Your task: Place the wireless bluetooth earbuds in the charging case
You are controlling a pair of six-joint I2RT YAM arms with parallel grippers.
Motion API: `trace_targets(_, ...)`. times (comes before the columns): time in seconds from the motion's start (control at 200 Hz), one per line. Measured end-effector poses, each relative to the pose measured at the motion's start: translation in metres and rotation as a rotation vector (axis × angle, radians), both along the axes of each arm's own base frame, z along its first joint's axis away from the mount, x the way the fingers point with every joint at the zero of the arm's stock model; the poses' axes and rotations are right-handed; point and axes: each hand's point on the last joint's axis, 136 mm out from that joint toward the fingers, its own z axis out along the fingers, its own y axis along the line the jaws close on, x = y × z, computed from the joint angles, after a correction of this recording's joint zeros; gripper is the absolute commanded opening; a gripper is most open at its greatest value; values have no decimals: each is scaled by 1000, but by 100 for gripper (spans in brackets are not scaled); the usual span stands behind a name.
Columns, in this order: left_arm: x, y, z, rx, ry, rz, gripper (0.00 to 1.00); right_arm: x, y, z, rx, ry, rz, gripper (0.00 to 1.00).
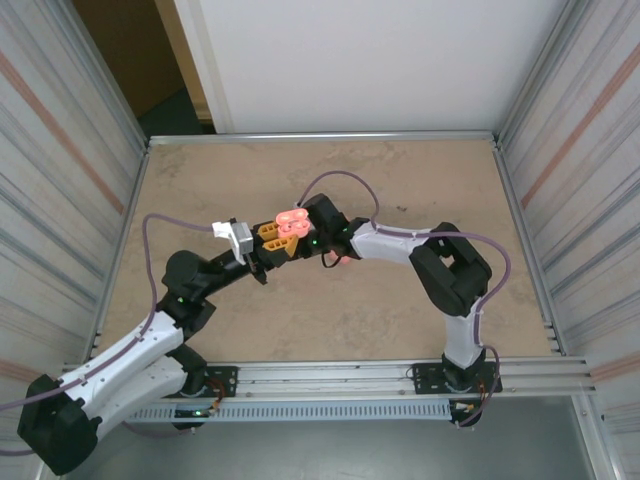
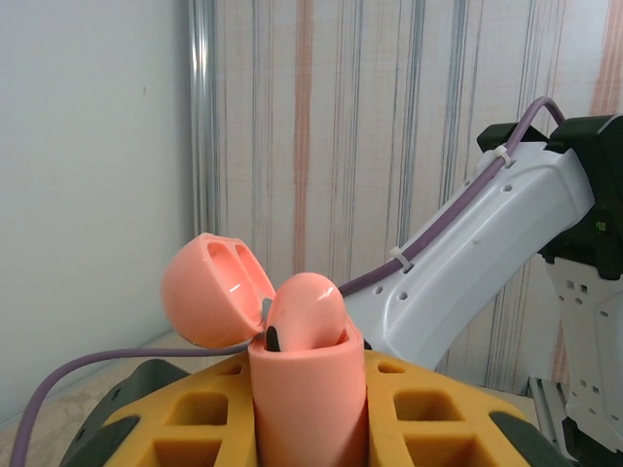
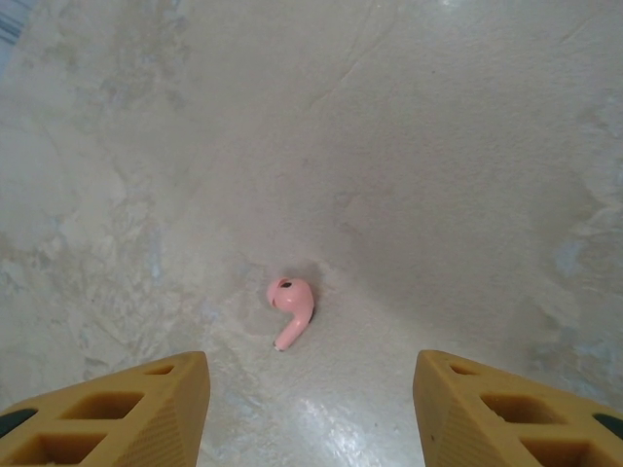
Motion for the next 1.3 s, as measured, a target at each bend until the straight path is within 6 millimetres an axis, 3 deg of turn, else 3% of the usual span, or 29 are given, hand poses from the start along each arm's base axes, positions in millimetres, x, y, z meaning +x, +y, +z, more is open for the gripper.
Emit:
trace_targets(0.496, 0, 0, -2, 2, 3, 0, 0, -18, 25, -30, -209, -89, 118, 60)
trace_targets(1.298, 1, -1, -7, 18, 24, 0, 0, -21, 31, -53, -366, -133, 173, 58)
